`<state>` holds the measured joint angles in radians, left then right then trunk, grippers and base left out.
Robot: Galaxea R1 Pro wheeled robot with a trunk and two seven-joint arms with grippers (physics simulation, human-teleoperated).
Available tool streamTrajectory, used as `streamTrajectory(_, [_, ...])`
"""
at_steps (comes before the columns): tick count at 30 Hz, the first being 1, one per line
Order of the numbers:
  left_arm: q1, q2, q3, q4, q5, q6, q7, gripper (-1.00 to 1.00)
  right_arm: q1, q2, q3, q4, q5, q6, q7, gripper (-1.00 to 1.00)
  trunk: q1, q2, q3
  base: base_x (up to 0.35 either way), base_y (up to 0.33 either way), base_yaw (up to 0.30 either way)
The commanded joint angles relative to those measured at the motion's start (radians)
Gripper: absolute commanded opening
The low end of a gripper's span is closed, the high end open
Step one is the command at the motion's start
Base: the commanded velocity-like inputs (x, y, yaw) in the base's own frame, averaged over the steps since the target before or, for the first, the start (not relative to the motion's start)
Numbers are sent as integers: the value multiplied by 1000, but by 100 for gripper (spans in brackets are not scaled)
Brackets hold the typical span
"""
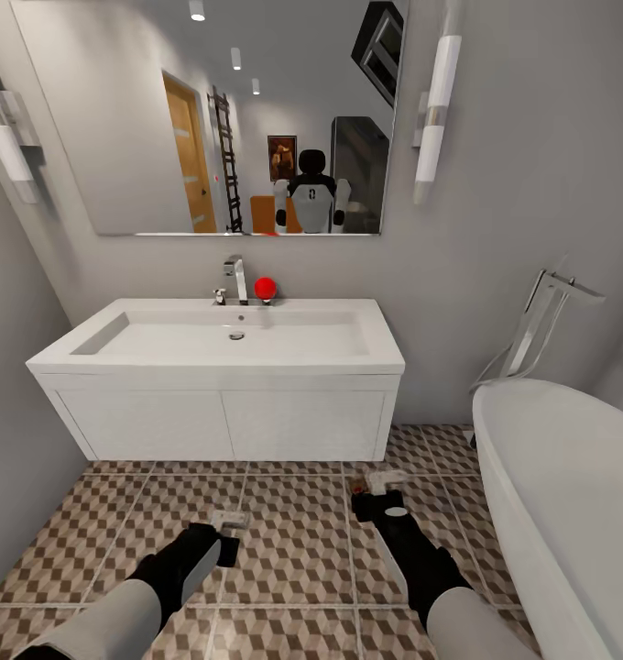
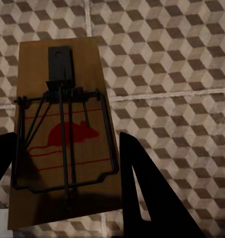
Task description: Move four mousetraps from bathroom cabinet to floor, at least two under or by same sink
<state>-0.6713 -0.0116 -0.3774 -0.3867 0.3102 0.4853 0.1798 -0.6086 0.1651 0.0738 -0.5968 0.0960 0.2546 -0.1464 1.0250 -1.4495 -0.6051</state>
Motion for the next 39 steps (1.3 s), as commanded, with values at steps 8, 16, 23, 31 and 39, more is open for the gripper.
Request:
streamTrajectory(8, [-1, 12, -7, -135, 7, 42, 5, -100, -1, 9, 1, 17, 6, 83, -16, -100, 0, -1, -1, 0, 0, 0])
streamTrajectory(16, [-1, 27, -11, -247, 8, 41, -2, -100, -1, 9, 3, 10, 8, 82, -14, -100, 0, -1, -1, 0, 0, 0])
streamTrajectory(23, [-1, 5, -19, -303, 9, 38, -7, -100, -1, 9, 3, 8, 10, 83, -14, -100, 0, -1, -1, 0, 0, 0])
streamTrajectory(31, [-1, -8, -19, -317, 9, 43, -2, -100, -2, 9, 3, -9, 10, 84, -15, -100, 0, -1, -1, 0, 0, 0])
streamTrajectory(39, [-1, -9, -19, -326, 10, 44, -2, -100, -2, 9, 3, -35, 10, 84, -15, -100, 0, -1, -1, 0, 0, 0])
